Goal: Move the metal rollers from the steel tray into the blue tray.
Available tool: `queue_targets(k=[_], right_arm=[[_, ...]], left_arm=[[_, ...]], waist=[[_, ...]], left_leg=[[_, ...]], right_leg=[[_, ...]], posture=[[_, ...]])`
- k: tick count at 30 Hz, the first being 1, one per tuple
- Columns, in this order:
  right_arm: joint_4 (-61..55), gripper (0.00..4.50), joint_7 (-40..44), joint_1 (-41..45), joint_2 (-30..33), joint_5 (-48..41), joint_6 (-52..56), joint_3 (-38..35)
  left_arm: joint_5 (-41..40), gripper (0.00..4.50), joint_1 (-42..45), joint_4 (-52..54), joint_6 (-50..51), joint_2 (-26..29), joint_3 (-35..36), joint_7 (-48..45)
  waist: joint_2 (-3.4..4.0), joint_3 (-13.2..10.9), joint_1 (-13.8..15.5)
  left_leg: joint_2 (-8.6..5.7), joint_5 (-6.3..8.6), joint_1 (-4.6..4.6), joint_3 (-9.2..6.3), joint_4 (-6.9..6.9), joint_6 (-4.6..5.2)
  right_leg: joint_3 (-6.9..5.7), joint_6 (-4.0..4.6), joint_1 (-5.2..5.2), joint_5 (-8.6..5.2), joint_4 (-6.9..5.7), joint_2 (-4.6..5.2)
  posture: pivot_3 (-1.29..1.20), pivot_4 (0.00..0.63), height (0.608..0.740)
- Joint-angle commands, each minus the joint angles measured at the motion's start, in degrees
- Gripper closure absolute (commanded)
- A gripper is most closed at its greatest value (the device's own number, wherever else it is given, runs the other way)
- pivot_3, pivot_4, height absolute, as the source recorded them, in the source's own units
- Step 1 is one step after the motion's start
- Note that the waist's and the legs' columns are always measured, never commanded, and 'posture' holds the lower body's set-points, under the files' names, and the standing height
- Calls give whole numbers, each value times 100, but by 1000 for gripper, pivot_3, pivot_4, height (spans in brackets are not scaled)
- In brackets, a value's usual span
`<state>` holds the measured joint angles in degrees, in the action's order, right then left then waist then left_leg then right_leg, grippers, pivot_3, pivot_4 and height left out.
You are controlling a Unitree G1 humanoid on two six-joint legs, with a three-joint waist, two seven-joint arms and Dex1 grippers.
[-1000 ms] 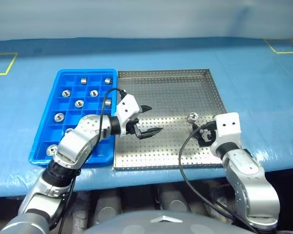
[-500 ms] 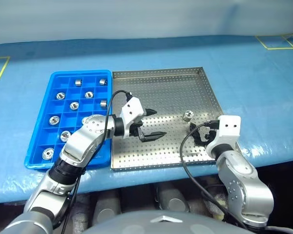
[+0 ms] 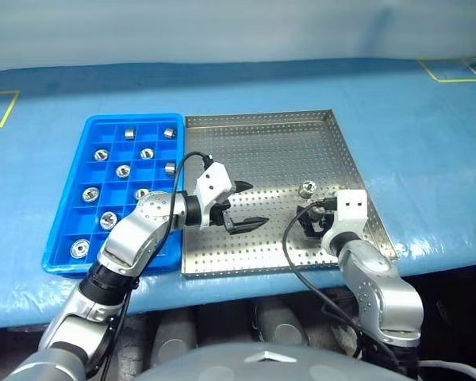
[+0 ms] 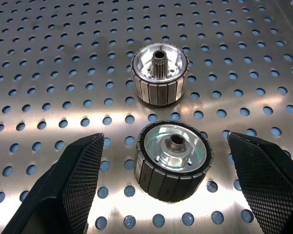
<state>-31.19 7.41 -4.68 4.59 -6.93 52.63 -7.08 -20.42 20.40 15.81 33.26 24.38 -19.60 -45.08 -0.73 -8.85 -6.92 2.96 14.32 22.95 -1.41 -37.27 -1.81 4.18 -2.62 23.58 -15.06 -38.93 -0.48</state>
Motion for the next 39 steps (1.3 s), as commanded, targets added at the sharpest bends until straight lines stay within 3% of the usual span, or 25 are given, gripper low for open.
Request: queue_targets(k=[1, 5, 7, 13, 18, 25, 32, 39], right_arm=[[91, 217, -28, 93, 53, -62, -225, -100], [155, 391, -75, 60, 112, -58, -260, -113], [62, 823, -73, 12, 123, -73, -228, -101], [-391, 2732, -38, -148, 223, -118, -66, 1], [-920, 2776, 24, -110, 358, -166, 96, 119], [-1149, 2776, 86, 747, 546, -189, 209, 651], [-100, 2776, 189, 2042, 328, -137, -69, 1318], [960, 2776, 596, 2961, 59, -146, -552, 2034]], left_arm=[[-35, 0, -16, 216, -56, -32, 119, -3], [-39, 0, -30, 239, -37, -16, 133, 3], [-55, 0, -49, 259, -20, 3, 141, -11], [-78, 0, -84, 312, 22, 58, 115, -71], [-74, 0, -95, 323, 35, 75, 118, -94], [-211, 0, -364, 631, 154, 178, 499, 103], [-335, 0, -1089, 1526, 554, 459, 1477, 725], [-647, 0, -2124, 2496, 885, 657, 2495, 1188]], waist=[[0, 0, 4], [0, 0, 16], [0, 0, 15], [0, 0, 19], [1, 0, 15], [1, 1, 2], [-2, -2, 84], [-4, -3, 513]], left_leg=[[0, 0, 0, -1, 0, 0], [0, 0, -1, -1, 0, 0], [0, 0, -1, -1, 0, 0], [0, 0, 0, -1, 0, 0], [0, 0, -1, 0, -2, 0], [2, -1, -4, -2, -3, 1], [3, -1, -2, -2, -1, 1], [4, -1, 1, -6, 9, 1]], right_leg=[[0, 0, 0, 0, 0, 0], [-1, 0, -1, 0, -1, -1], [0, 0, 0, 0, -1, -1], [0, 0, 0, 0, -1, -1], [1, -1, -1, 1, -2, -1], [1, -2, -1, 1, -5, -4], [1, 1, 2, 3, -5, -3], [-10, 32, 5, 15, -1, 1]], posture=[[-116, 150, 740], [-116, 150, 740], [-116, 150, 740], [-115, 150, 740], [-115, 150, 740], [-94, 150, 740], [35, 150, 740], [199, 150, 740]])
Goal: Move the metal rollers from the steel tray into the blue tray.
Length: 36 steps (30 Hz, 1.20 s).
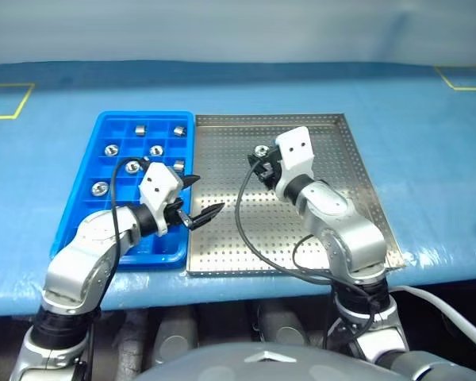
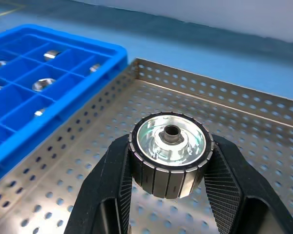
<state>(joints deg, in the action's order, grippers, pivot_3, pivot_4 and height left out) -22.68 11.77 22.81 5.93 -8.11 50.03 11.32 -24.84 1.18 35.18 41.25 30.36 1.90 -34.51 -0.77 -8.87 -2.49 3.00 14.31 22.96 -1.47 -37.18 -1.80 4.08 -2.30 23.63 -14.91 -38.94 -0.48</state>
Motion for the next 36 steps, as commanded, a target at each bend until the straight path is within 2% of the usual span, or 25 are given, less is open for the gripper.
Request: queue_targets(k=[1, 7, 11, 19, 27, 36], right_arm=[[184, 2776, 232, 280, -125, -53, -336, 285], [321, 2776, 576, 352, -372, -165, -418, 800], [298, 2776, 713, 186, -463, -231, -388, 1104], [611, 2776, 886, -19, -484, -163, -526, 1536], [1138, 2776, 930, 25, -491, -117, -657, 1455], [1225, 2776, 1014, -50, -459, -106, -673, 1563]], left_arm=[[-278, 0, -382, 720, 113, 71, 510, 179], [-640, 0, -1507, 1518, 239, 46, 1490, 458], [-829, 0, -2008, 1776, 260, -57, 1770, 650], [-925, 0, -2165, 1843, 269, -73, 1627, 920], [-983, 0, -1994, 1783, 285, -19, 1390, 1024], [-998, 0, -1875, 1705, 283, 23, 1250, 1080]], waist=[[-2, 0, 156], [-3, -1, 515], [-5, 0, 653], [-5, 0, 772], [-5, 0, 785], [-5, 0, 783]], left_leg=[[-1, 0, 2, 0, 1, 0], [0, 1, 7, -1, 2, 0], [1, 0, 2, -7, -1, -1], [3, -7, -4, -9, -2, -8], [3, -7, -2, -9, 3, -9], [3, -7, -4, -9, 3, -9]], right_leg=[[-2, 0, 0, 0, 2, 3], [-9, 5, 1, -2, 9, 7], [-17, 8, -7, -4, 8, 7], [-21, 6, -10, -5, 6, 3], [-21, 11, -6, -1, 7, 1], [-21, 10, -7, -2, 7, 1]], posture=[[213, 150, 740], [302, 150, 740], [330, 150, 740], [342, 150, 740], [331, 150, 740], [327, 150, 740]])
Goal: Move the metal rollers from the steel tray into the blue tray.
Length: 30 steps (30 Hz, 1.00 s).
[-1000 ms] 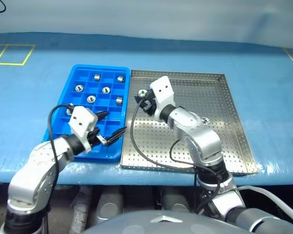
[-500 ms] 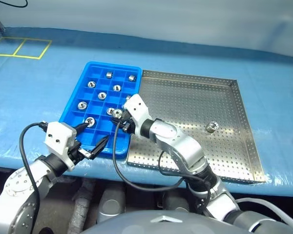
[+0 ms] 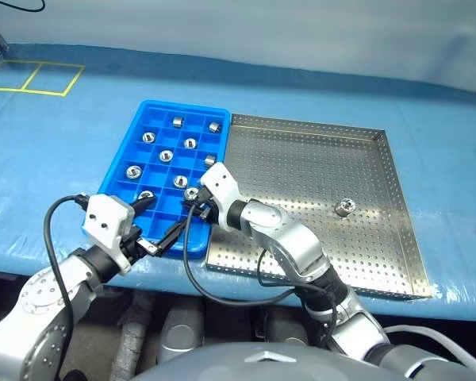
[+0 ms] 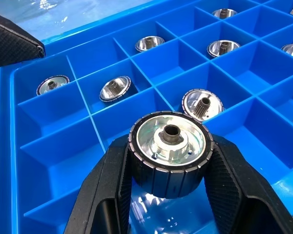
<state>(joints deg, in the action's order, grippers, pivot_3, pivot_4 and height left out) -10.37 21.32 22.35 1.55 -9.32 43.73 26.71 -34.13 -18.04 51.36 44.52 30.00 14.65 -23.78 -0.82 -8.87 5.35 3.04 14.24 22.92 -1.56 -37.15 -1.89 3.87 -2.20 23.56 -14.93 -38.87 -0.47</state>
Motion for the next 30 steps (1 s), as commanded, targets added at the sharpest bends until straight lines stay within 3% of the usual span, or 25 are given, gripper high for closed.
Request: queue_targets(k=[1, 7, 15, 16, 25, 30], right_arm=[[-20, 2776, 70, -13, -13, 12, -39, 36], [96, 2776, 70, -25, 13, 80, -21, 115], [-76, 191, 44, -78, 38, 109, -11, -5], [-163, 20, 20, -86, 50, 112, -31, -55], [-1338, 20, -515, -409, 294, 150, 184, -942], [-2097, 20, -889, -919, 641, 228, 487, -1709]], left_arm=[[-74, 0, 45, 86, -46, 61, -24, 9], [-74, 0, 88, 45, -51, 88, -64, 3], [-73, 0, 241, -63, -69, 166, -147, -76], [-68, 0, 302, -99, -72, 184, -185, -92], [42, 0, 1388, -766, -159, 369, -878, -508], [250, 0, 2445, -1559, -358, 301, -1705, -1004]], waist=[[0, 0, -1], [0, 0, -1], [0, 0, 11], [0, 0, 15], [1, -1, -131], [2, -1, -335]], left_leg=[[0, 0, 0, 0, 0, 0], [0, 0, 0, 0, 1, 0], [0, -1, -1, 0, -1, -1], [-1, -1, -1, 0, -3, -1], [-2, -1, 3, 4, -5, -2], [-5, -1, 9, 3, 1, -2]], right_leg=[[0, 1, 0, 0, 0, 0], [0, 0, 0, -1, 1, 0], [-1, -12, -2, -8, 1, 1], [-1, -14, -3, -11, 1, 2], [4, -12, 1, -8, 3, 1], [4, -1, 4, 1, 7, 2]], posture=[[323, 150, 740], [319, 150, 740], [283, 150, 740], [272, 150, 740], [127, 150, 740], [20, 150, 740]])
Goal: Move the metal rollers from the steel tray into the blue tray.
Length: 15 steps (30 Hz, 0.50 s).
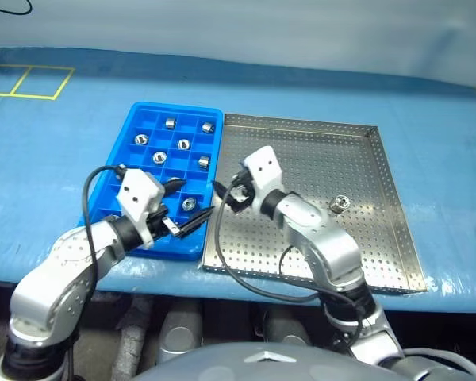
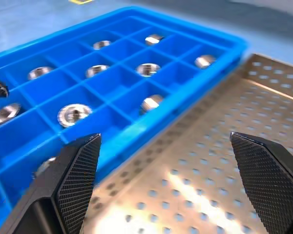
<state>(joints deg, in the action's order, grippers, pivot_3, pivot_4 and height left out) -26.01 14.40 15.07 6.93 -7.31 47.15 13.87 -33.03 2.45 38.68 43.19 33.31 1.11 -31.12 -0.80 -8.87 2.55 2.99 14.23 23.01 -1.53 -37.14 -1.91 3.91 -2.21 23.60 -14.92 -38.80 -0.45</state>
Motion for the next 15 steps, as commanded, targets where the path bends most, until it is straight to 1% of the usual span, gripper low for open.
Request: queue_targets(k=[1, 4, 7, 11, 15], right_arm=[[-667, 20, -255, -332, 177, 47, 192, -563], [-937, 20, -424, -681, 331, 106, 310, -866], [-1275, 20, -640, -1189, 427, 173, 428, -1319], [-1538, 20, -796, -1573, 407, 184, 481, -1621], [-1602, 20, -1000, -1807, 228, 194, 450, -1821]], left_arm=[[189, 0, 609, -492, -289, -107, -520, -365], [381, 0, 1065, -990, -460, -300, -931, -558], [587, 0, 1545, -1559, -655, -605, -1382, -791], [785, 0, 1848, -1965, -837, -761, -1718, -1081], [864, 0, 2031, -2235, -963, -874, -1915, -1382]], waist=[[0, 0, -117], [0, 0, -288], [1, 1, -451], [3, 0, -727], [3, 1, -908]], left_leg=[[0, 0, 1, 2, -1, 0], [-1, 2, 5, 7, -2, 3], [-1, 3, 8, 5, -1, 5], [1, 4, 9, 12, -2, 7], [2, 4, 2, 10, -3, 8]], right_leg=[[3, -1, 1, 0, 0, 0], [8, -3, 1, 1, 4, 1], [9, -4, 4, 0, 4, -2], [18, -6, 8, 0, 1, -3], [20, -20, 6, -9, -7, -8]], posture=[[-3, 150, 740], [-36, 150, 740], [-99, 150, 740], [-165, 150, 740], [-212, 150, 740]])
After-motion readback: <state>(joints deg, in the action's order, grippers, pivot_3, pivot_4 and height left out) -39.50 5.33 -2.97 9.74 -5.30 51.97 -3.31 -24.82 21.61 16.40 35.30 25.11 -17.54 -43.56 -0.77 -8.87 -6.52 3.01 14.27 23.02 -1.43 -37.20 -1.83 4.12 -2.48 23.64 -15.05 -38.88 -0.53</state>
